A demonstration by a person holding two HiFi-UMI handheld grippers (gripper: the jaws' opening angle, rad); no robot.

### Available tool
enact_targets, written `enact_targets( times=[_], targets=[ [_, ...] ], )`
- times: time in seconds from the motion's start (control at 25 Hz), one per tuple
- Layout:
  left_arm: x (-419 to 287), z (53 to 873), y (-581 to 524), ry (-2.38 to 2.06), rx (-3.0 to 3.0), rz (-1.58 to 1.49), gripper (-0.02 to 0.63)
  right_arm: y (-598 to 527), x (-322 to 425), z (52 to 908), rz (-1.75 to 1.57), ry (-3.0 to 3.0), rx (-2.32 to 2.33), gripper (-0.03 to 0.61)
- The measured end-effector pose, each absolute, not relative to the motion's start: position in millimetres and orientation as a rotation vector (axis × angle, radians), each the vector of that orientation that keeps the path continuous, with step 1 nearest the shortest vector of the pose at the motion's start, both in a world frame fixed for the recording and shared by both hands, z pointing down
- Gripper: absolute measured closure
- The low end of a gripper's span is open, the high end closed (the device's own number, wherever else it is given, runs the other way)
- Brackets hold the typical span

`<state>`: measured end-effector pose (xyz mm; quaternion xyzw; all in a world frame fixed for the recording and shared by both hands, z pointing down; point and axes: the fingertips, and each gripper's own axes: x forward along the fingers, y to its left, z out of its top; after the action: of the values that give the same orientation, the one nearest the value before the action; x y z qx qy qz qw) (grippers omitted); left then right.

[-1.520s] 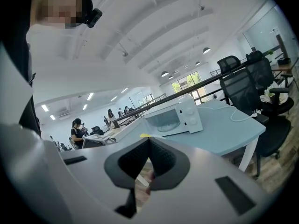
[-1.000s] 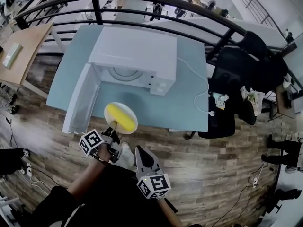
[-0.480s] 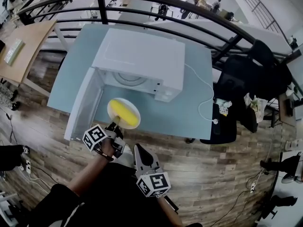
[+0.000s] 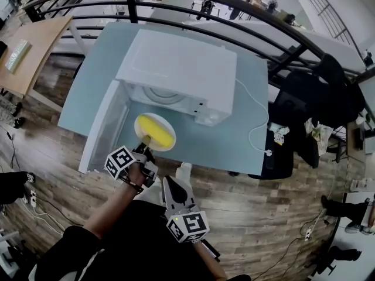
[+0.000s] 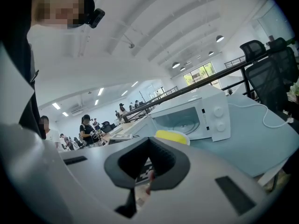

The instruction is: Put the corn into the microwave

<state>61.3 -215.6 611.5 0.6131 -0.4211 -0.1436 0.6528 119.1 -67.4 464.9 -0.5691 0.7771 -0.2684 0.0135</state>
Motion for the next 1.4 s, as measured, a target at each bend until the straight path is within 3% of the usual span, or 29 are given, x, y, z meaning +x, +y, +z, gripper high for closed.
enact_targets(
  times=[1.4],
  targets=[
    [83.0, 662.0, -299.9, -1.114, 1.236, -0.476, 0.588, -140.5, 146.3, 472.2, -0.902, 2.63, -1.594, 0.569]
  ],
)
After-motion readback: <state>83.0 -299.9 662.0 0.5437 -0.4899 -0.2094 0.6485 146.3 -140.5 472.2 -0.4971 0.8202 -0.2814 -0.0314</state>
